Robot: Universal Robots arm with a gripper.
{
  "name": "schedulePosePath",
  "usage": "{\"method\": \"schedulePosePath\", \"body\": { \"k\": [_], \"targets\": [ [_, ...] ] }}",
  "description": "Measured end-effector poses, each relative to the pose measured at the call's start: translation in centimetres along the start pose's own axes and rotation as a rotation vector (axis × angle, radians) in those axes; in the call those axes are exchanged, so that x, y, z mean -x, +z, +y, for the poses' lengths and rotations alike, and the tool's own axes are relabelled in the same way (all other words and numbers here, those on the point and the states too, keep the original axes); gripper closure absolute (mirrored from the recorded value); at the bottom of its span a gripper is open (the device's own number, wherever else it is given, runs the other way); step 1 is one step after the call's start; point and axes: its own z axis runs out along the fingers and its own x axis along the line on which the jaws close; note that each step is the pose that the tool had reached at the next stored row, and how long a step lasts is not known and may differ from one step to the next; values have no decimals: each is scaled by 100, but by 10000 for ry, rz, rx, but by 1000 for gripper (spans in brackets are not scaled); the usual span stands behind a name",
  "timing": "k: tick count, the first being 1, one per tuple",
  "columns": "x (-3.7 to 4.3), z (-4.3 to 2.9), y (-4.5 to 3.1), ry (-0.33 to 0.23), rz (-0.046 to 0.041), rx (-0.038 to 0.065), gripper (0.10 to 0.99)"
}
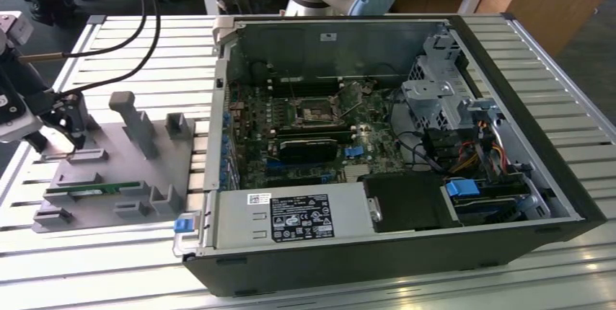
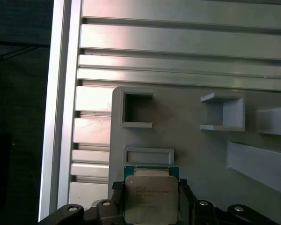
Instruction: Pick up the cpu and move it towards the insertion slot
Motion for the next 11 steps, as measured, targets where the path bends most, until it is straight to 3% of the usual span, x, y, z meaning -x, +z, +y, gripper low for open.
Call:
{"method": "schedulePosePath", "body": {
  "k": [11],
  "targets": [
    [0,3,-34,0,-2,1,545]
  ]
}}
